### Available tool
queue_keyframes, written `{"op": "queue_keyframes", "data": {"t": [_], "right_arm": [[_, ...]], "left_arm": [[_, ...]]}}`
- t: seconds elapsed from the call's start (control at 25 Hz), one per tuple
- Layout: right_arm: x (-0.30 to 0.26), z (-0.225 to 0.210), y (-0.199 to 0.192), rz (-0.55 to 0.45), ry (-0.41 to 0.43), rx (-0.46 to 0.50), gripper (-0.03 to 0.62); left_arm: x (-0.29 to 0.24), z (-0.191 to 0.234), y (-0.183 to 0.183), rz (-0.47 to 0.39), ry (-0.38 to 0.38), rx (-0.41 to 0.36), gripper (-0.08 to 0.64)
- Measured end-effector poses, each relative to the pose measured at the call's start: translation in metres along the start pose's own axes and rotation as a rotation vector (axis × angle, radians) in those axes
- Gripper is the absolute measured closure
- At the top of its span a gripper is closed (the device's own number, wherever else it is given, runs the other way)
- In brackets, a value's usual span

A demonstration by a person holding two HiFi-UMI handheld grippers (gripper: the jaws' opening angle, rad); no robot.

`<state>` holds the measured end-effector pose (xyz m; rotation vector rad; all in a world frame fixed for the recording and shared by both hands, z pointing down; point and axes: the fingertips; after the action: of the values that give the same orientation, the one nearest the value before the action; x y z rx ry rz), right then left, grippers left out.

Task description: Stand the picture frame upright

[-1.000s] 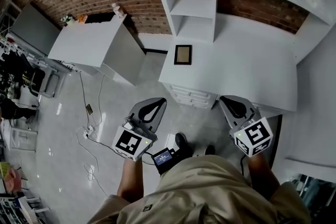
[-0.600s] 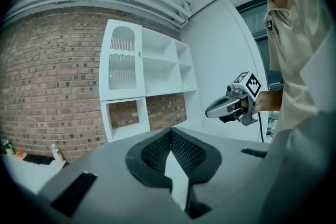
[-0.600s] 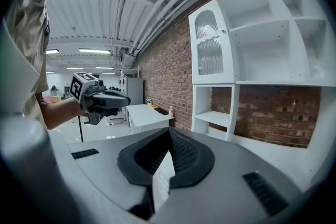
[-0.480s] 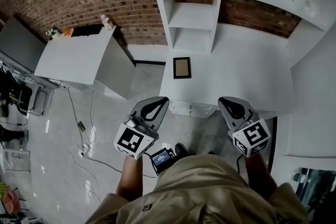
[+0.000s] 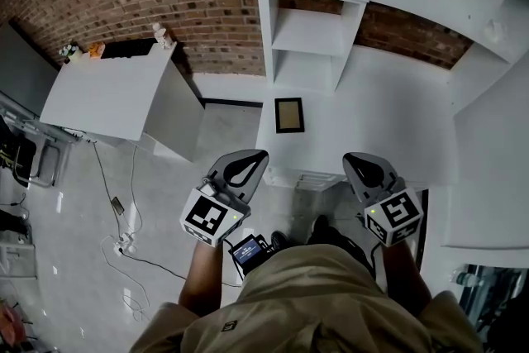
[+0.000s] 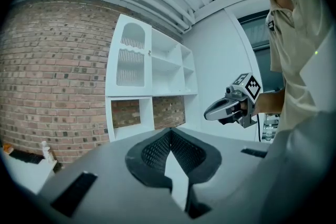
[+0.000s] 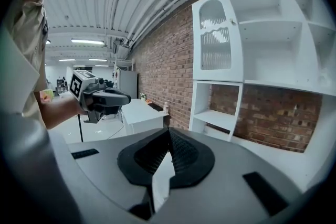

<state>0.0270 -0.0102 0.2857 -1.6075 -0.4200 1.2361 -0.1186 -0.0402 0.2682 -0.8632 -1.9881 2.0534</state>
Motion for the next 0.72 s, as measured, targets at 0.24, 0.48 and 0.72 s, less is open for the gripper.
{"op": "queue_keyframes", "data": {"t": [0.24,0.48,0.72], "right_arm": [[-0.037,-0.025,0.000,0.020,0.016,-0.005,0.589],[-0.078,-0.050,0.001,0.033,0.061,-0.003,0.589],[-0.125,-0.087,-0.003,0.062,0.095,-0.011,0.589]], "left_arm": [[-0.023,0.028,-0.016,0.037,0.010,0.027,0.554],[-0.049,0.057,-0.024,0.082,0.040,0.049,0.554],[-0.094,0.086,-0.041,0.137,0.047,0.079,0.554]]}}
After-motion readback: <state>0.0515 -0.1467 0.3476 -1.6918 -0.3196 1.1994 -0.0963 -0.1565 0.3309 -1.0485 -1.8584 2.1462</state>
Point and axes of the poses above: the fingertips, and each gripper's own axes: x backward along the fingers, z to its left, y out of its top, and after that the axes turned 9 degrees about z, right-handed
